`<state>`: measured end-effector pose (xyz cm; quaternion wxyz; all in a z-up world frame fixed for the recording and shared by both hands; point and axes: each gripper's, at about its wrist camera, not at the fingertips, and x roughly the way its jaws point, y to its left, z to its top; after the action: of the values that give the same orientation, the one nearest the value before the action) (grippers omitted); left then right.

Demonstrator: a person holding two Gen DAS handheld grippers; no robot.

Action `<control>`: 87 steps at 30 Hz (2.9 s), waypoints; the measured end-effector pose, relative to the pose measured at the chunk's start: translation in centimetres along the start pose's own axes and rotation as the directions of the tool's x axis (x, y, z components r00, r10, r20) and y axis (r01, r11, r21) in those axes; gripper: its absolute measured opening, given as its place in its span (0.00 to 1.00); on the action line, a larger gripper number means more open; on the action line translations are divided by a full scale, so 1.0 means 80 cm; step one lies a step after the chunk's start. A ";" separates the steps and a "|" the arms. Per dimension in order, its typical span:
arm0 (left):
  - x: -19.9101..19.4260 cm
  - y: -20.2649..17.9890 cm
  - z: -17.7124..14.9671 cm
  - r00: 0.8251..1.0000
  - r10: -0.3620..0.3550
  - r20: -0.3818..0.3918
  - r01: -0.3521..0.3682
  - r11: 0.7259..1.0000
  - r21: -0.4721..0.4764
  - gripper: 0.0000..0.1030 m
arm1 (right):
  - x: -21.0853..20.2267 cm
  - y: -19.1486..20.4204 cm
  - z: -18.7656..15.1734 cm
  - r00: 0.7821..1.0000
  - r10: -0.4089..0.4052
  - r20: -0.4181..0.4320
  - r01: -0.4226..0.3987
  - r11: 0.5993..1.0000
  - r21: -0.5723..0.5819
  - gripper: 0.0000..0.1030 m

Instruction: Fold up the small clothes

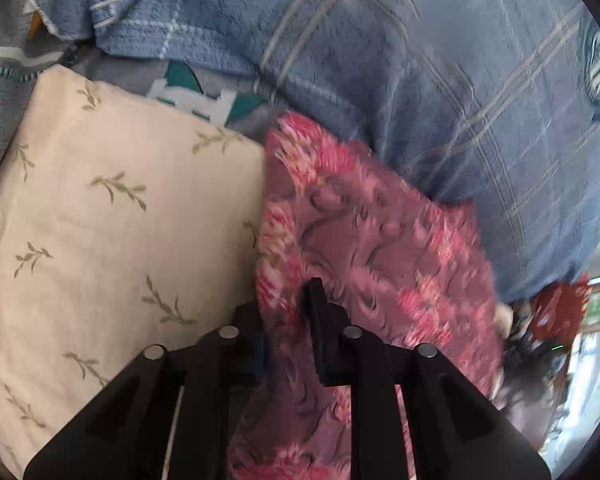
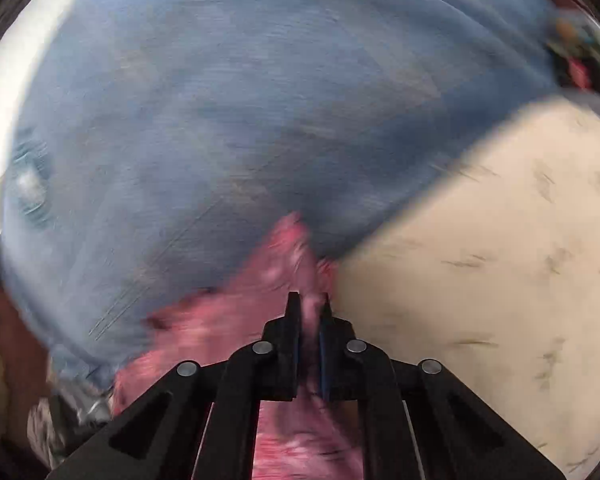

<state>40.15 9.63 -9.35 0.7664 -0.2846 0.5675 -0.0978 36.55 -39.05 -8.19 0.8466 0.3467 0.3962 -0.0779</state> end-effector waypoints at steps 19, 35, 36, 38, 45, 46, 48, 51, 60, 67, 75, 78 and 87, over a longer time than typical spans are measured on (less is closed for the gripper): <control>-0.050 -0.089 -0.123 0.995 0.088 0.042 -0.097 0.932 0.349 0.46 | -0.086 0.034 -0.141 0.998 -0.053 0.047 0.062 0.975 -0.214 0.45; -0.097 0.022 -0.103 0.999 -0.008 -0.035 0.011 0.997 0.077 0.47 | -0.096 0.167 -0.305 0.999 0.015 0.030 0.002 0.859 -0.513 0.71; -0.102 0.030 -0.097 1.000 -0.001 -0.030 0.003 0.998 0.062 0.47 | -0.098 0.180 -0.320 0.999 0.038 0.020 -0.020 0.828 -0.560 0.72; -0.107 0.045 -0.088 1.000 -0.006 -0.028 0.007 1.000 0.019 0.47 | -0.094 0.210 -0.352 0.998 0.062 -0.012 -0.053 0.730 -0.681 0.73; -0.110 0.072 -0.072 0.999 -0.025 -0.044 0.023 0.999 -0.033 0.50 | -0.053 0.288 -0.469 0.998 -0.032 0.062 0.069 0.292 -0.954 0.73; -0.108 0.071 -0.071 0.999 -0.023 -0.046 0.022 0.999 -0.031 0.51 | -0.050 0.295 -0.467 0.995 -0.030 0.092 0.096 0.293 -0.951 0.72; -0.104 0.067 -0.069 0.998 -0.024 -0.054 0.023 0.999 -0.024 0.51 | -0.039 0.311 -0.465 0.988 -0.047 0.147 0.154 0.296 -0.943 0.69; -0.099 0.061 -0.063 0.996 -0.050 -0.075 0.049 0.999 -0.012 0.52 | -0.023 0.329 -0.467 0.980 -0.015 0.199 0.196 0.265 -0.944 0.35; -0.058 0.016 -0.028 0.977 -0.165 -0.134 0.167 0.986 0.006 0.68 | -0.086 0.308 -0.418 0.970 0.193 0.147 0.019 0.541 -0.841 0.06; -0.004 -0.042 -0.019 0.973 -0.077 -0.218 0.104 0.988 0.117 0.50 | -0.065 0.294 -0.389 0.970 0.234 0.070 -0.096 0.626 -0.774 0.06; -0.025 -0.053 -0.001 0.978 0.052 -0.203 -0.014 0.983 0.181 0.40 | -0.051 0.284 -0.378 0.969 0.237 -0.069 -0.212 0.657 -0.723 0.33; -0.044 -0.033 0.006 0.981 0.037 -0.188 -0.011 0.990 0.138 0.44 | -0.060 0.297 -0.410 0.968 0.239 -0.077 -0.205 0.574 -0.793 0.56; -0.068 -0.005 0.004 0.980 0.042 -0.193 -0.010 0.987 0.161 0.48 | -0.011 0.360 -0.508 0.982 0.029 0.188 0.182 0.141 -0.973 0.62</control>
<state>38.68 11.98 -4.60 0.7285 -0.2040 0.6340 -0.1602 22.58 8.71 -10.52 0.8903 -0.3194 0.2979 0.1291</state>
